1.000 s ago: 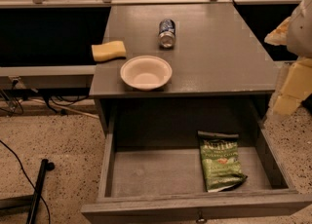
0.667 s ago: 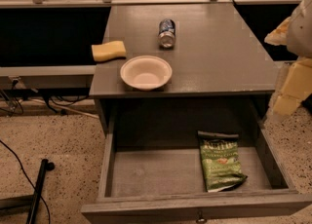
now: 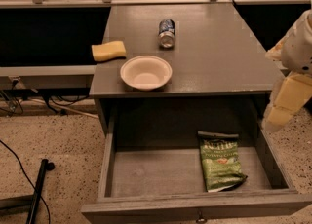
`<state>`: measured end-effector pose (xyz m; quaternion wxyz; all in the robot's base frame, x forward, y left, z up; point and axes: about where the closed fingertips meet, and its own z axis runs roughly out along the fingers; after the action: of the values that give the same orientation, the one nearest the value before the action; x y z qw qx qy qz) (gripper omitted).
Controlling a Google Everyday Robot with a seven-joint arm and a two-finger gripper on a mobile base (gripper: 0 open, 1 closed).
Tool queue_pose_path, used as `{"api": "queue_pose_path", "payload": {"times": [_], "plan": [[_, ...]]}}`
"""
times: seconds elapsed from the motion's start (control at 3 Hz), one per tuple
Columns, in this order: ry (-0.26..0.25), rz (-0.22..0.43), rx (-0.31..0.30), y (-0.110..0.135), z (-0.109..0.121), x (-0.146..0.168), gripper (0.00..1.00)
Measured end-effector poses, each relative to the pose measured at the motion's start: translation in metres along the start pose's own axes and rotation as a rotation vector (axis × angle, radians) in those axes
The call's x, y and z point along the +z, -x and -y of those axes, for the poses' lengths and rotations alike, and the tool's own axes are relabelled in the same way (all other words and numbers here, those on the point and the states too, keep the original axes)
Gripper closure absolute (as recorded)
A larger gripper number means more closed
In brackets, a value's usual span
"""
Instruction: Pick green jalapeno chip bag from top drawer and place on counter
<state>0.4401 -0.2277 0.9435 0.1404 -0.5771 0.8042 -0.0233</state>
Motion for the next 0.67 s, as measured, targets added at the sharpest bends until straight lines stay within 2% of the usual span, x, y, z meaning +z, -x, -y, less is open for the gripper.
{"api": "queue_pose_path", "payload": {"times": [0.67], "plan": [[0.099, 0.001, 0.181, -0.036, -0.014, 0.096, 0.0]]}}
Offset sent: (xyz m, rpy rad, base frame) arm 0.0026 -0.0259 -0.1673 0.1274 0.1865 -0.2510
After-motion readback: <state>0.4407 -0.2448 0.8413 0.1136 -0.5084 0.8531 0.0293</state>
